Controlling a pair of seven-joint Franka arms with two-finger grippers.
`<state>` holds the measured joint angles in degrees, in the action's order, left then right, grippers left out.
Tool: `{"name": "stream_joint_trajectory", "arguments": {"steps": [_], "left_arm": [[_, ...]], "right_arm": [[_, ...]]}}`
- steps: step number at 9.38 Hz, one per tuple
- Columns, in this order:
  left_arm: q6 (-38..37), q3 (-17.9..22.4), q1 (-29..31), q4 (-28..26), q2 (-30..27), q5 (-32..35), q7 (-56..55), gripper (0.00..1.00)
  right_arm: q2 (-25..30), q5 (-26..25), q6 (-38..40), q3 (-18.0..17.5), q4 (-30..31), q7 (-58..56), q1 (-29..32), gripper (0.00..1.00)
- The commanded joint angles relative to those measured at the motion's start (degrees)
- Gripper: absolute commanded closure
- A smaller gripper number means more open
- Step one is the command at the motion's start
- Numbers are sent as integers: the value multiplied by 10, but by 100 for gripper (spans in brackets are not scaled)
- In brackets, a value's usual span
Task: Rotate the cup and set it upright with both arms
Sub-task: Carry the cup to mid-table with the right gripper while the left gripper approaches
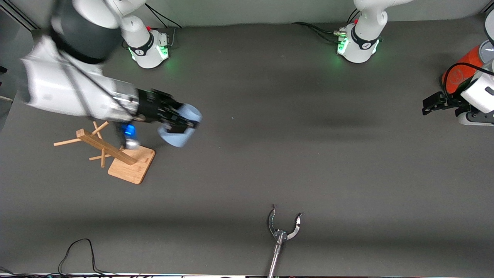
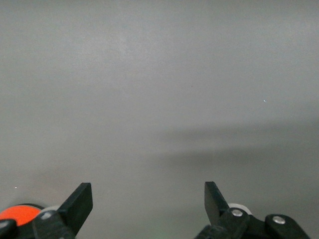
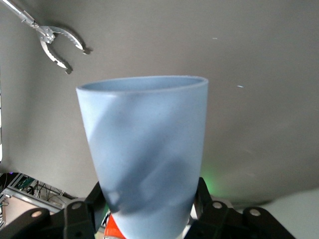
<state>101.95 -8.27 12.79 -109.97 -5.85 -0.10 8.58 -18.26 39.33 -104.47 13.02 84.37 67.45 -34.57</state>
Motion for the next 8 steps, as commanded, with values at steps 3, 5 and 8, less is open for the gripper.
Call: {"name": "stream_joint_trajectory", "arguments": {"steps": [3,5,8], "left_arm": [[-33,-3,3,0,3,-4,-106,0],[-26,-6,-4,2,8,-4,-141,0],[-25,-10,-19,33,68,-6,-325,0]], "right_arm": [[-184,-7,-188,7,-109,33,-109,86],[-251,-9,-268,7,-132,29,-153,86],[-382,-17,-339,2,-221,26,-203,86]]}}
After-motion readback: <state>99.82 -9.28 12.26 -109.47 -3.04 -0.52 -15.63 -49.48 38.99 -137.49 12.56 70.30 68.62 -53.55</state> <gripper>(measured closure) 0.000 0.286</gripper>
